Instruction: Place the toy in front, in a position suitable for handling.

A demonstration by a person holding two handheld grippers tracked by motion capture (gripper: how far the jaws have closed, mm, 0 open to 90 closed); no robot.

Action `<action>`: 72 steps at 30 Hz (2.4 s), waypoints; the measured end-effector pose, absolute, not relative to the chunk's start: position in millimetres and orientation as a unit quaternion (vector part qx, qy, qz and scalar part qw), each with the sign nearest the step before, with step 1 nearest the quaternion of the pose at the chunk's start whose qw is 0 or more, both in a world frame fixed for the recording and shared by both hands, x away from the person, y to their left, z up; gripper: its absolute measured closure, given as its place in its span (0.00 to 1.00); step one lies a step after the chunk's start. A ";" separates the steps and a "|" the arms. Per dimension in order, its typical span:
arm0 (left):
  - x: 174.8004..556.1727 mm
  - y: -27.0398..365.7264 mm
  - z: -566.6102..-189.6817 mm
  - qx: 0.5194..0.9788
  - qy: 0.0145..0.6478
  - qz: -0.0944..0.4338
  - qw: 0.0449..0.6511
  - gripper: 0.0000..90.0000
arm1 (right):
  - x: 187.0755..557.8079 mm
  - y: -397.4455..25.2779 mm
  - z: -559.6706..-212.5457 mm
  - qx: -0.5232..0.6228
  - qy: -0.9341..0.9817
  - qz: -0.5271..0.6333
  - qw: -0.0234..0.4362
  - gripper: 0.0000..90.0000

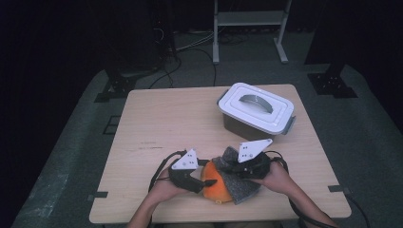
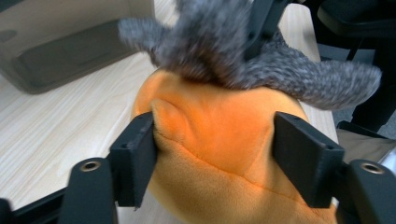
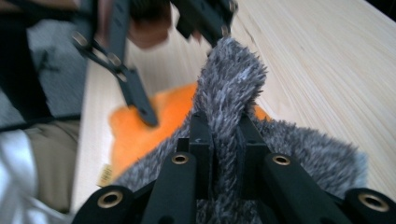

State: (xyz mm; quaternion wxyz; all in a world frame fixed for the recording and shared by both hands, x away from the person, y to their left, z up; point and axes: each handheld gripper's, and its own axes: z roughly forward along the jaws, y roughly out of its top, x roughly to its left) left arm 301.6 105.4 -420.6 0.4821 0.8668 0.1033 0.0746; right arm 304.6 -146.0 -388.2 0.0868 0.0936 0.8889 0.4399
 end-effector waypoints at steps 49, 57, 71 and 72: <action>306.1 109.6 -420.9 0.870 0.128 0.048 0.474 0.35 | 301.9 -148.5 -398.8 0.105 0.874 0.472 0.048 0.88; 307.1 114.2 -420.9 0.873 0.128 0.040 0.469 0.35 | 297.1 -182.7 -408.6 0.144 0.869 0.471 0.046 0.88; 319.2 117.6 -415.5 0.872 0.147 -0.010 0.466 0.12 | 283.5 -153.0 -414.1 0.080 0.878 0.470 0.037 0.89; 321.6 116.2 -419.8 0.879 0.151 -0.023 0.452 0.11 | 282.6 -151.9 -414.3 0.078 0.878 0.471 0.036 0.89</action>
